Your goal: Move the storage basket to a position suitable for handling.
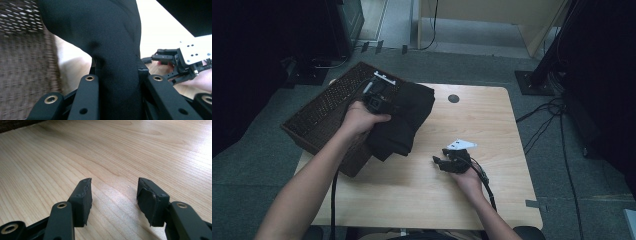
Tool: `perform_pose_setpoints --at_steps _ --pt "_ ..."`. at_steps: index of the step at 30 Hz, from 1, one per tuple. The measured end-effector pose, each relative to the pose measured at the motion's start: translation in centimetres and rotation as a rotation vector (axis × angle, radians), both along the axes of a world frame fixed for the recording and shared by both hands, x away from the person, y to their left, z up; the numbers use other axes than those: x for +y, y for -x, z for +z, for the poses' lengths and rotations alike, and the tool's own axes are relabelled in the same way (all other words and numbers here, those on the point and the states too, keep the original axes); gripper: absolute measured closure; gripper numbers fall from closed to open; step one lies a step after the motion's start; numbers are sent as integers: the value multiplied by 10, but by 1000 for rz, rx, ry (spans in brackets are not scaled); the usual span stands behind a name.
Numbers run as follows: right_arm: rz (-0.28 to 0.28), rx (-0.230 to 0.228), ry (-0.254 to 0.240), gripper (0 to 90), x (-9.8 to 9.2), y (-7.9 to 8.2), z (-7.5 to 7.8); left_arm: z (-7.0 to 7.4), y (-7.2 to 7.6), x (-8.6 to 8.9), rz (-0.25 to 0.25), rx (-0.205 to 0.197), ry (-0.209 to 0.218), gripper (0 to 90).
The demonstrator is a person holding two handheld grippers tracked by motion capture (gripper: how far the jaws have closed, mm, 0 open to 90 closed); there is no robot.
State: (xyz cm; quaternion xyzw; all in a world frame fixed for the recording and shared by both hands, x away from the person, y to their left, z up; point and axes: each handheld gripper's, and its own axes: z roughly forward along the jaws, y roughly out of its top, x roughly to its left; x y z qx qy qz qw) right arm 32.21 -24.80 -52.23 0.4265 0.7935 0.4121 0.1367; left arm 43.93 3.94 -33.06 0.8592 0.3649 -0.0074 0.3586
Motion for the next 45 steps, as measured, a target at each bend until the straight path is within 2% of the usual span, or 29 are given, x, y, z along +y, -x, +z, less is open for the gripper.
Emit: perform_pose_setpoints --at_steps 11,16,20,27,34,37,45 --pt "-5 1 -1 459 1 0 0 38 -19 41 64 -33 13 733" --pt "-8 3 -3 459 1 -1 0 45 -28 60 93 -48 0 733" --pt "-8 3 -3 459 1 -1 0 43 -33 78 113 -39 -6 733" --pt "-12 -1 -1 459 3 -1 0 33 -41 105 145 -32 -24 732" --pt "-23 9 -8 460 4 -3 0 9 -50 131 162 5 -5 732" --pt "-21 5 -2 460 6 -4 0 -4 -53 134 186 20 -3 733" --pt "-15 -1 8 459 7 -4 0 -32 -59 131 182 48 -40 732"
